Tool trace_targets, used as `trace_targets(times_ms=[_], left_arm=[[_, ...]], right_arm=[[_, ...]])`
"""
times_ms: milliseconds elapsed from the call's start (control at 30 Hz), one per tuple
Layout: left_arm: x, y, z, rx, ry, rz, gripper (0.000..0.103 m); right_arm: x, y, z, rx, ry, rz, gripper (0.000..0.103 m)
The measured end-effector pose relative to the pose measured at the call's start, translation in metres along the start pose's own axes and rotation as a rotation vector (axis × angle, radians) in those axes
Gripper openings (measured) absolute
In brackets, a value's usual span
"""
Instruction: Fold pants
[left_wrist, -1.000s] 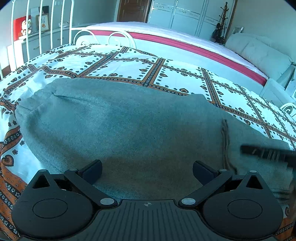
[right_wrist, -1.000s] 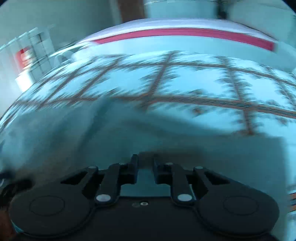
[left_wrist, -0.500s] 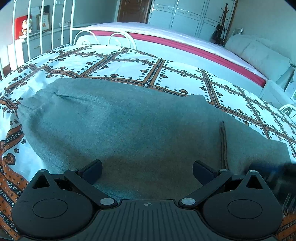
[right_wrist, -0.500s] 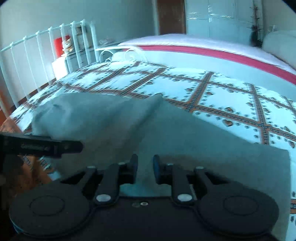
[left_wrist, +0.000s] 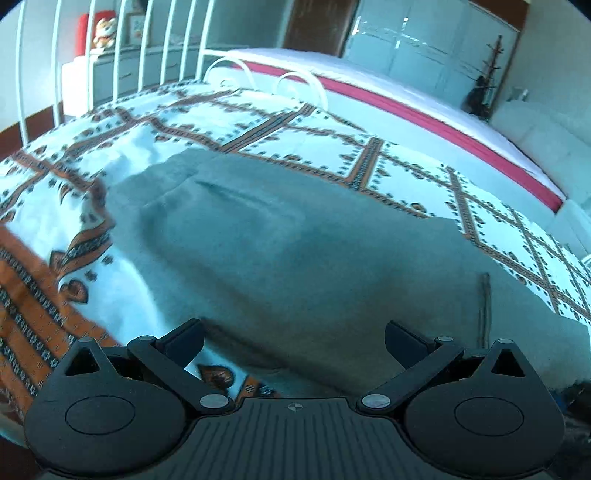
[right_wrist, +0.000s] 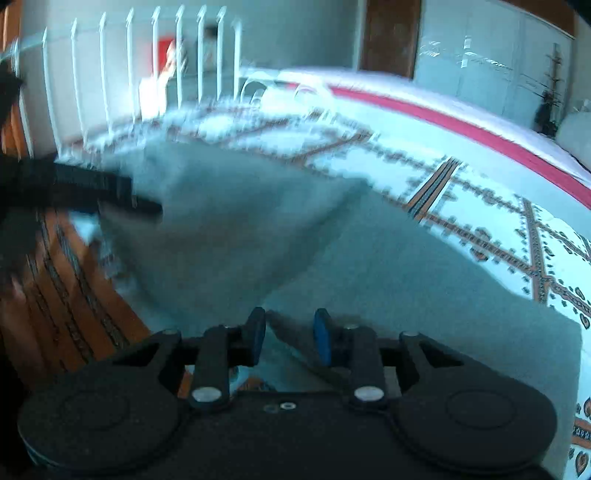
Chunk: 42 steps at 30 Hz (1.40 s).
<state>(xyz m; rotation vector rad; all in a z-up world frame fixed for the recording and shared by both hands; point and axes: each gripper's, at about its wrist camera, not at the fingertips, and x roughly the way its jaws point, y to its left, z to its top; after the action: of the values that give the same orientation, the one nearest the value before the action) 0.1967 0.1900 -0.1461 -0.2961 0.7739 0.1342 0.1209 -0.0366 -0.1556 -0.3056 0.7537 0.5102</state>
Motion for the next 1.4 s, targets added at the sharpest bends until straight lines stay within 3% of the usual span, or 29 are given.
trace_targets(times_ms=[67, 133, 233, 367, 400, 500, 567, 633, 700, 800, 933, 1000, 1167, 1233, 1400], left_arm=[[0.0, 0.004, -0.001, -0.028, 0.005, -0.004, 0.103], [0.0, 0.007, -0.001, -0.045, 0.007, -0.001, 0.103], [0.0, 0.011, -0.003, -0.051, 0.013, 0.006, 0.103], [-0.002, 0.019, -0.003, -0.071, 0.01, 0.019, 0.103], [-0.002, 0.022, -0.003, -0.079, 0.011, 0.025, 0.103], [-0.001, 0.031, -0.003, -0.116, 0.021, 0.039, 0.103], [-0.001, 0.038, -0.004, -0.15, 0.032, 0.041, 0.103], [-0.001, 0.043, -0.005, -0.167, 0.03, 0.042, 0.103], [-0.001, 0.05, -0.006, -0.196, 0.032, 0.044, 0.103], [0.0, 0.065, -0.007, -0.291, 0.025, 0.042, 0.103], [0.01, 0.083, -0.009, -0.429, 0.031, -0.009, 0.103], [0.016, 0.088, -0.007, -0.477, 0.016, -0.054, 0.103], [0.032, 0.1, -0.003, -0.607, -0.014, -0.158, 0.102], [0.04, 0.101, -0.001, -0.617, -0.029, -0.188, 0.089], [0.061, 0.115, -0.002, -0.751, -0.038, -0.269, 0.082]], right_arm=[[0.004, 0.016, -0.011, -0.116, -0.024, -0.053, 0.03], [0.005, 0.026, -0.013, -0.173, -0.029, -0.089, 0.027], [0.007, 0.013, -0.007, -0.09, -0.019, -0.083, 0.014], [-0.012, -0.004, 0.0, 0.044, -0.071, -0.04, 0.009], [-0.015, -0.003, 0.0, 0.04, -0.082, -0.042, 0.009], [-0.001, 0.006, -0.012, -0.051, -0.011, -0.026, 0.017], [-0.001, 0.01, -0.013, -0.09, -0.028, -0.056, 0.023], [-0.01, 0.006, -0.007, -0.037, -0.042, -0.013, 0.034], [-0.025, -0.004, -0.002, 0.062, -0.103, 0.066, 0.034], [-0.031, -0.016, 0.002, 0.175, -0.16, 0.07, 0.035], [-0.007, -0.02, -0.002, 0.203, -0.07, -0.019, 0.034], [0.003, -0.021, -0.008, 0.219, -0.038, 0.005, 0.038], [0.005, -0.014, -0.015, 0.19, -0.056, 0.002, 0.043], [0.005, -0.013, -0.016, 0.196, -0.06, 0.01, 0.045], [0.004, -0.015, -0.016, 0.21, -0.068, 0.024, 0.049]])
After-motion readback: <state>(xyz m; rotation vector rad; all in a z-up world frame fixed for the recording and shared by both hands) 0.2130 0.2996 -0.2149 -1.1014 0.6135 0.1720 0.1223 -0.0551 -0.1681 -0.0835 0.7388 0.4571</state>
